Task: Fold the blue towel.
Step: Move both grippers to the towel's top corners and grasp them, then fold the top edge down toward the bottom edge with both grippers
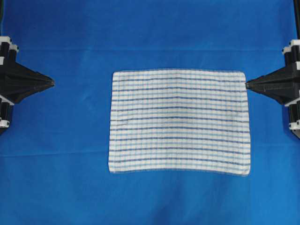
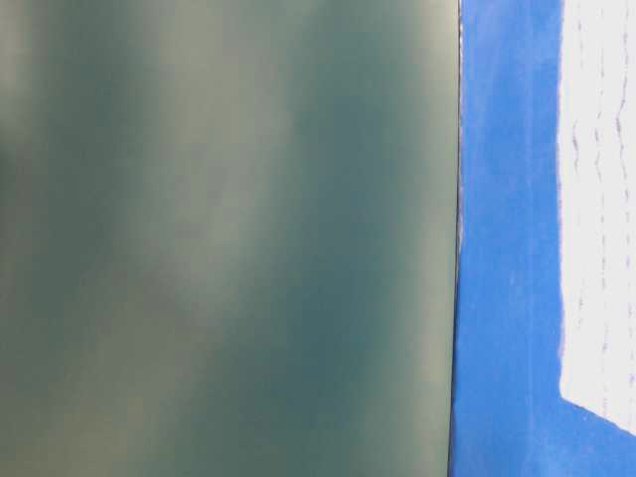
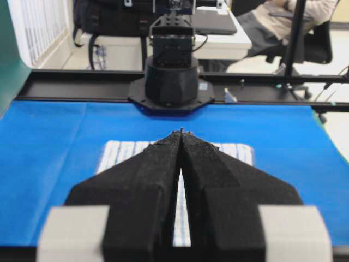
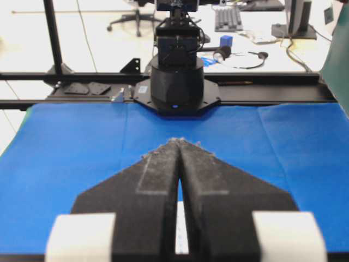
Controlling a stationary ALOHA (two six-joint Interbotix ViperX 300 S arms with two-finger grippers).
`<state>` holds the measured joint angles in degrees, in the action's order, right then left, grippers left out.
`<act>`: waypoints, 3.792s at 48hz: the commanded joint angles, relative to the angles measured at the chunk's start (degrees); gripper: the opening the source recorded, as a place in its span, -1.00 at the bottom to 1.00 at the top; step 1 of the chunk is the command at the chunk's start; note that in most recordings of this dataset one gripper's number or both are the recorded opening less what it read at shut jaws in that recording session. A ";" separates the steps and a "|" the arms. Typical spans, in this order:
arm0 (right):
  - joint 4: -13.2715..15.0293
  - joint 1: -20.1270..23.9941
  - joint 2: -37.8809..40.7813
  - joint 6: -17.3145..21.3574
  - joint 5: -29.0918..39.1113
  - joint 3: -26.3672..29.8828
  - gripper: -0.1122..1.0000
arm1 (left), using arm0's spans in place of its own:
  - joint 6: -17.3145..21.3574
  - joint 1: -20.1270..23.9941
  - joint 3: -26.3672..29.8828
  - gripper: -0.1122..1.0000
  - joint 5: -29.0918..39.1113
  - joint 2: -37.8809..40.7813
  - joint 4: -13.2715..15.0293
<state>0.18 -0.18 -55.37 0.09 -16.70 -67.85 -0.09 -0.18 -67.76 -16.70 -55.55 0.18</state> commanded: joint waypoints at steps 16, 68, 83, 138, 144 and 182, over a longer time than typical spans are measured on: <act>-1.58 -11.16 -0.09 2.29 16.96 3.08 -0.79 | -0.53 9.32 2.81 -0.81 -5.01 15.47 1.58; -1.23 -27.77 37.18 5.36 20.57 -1.58 0.21 | -3.34 18.11 14.68 0.78 -8.53 61.96 1.58; -1.23 -27.77 39.64 5.36 18.90 -1.58 0.18 | -3.16 17.84 16.00 0.63 -6.77 66.80 1.58; -1.85 -26.89 26.46 6.06 25.58 -1.41 -0.70 | 1.32 14.15 18.19 -0.77 2.55 56.60 1.32; -2.46 -23.12 24.52 7.82 28.39 -0.97 -0.70 | 0.44 11.51 17.84 -0.77 3.52 54.84 1.32; -2.55 12.22 15.64 27.51 37.27 -0.97 -0.70 | -9.49 -11.34 18.90 -0.77 8.70 53.09 1.49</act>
<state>-2.29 9.76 -40.17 26.63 20.74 -69.79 -8.44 -9.93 -50.36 -7.65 -2.02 1.58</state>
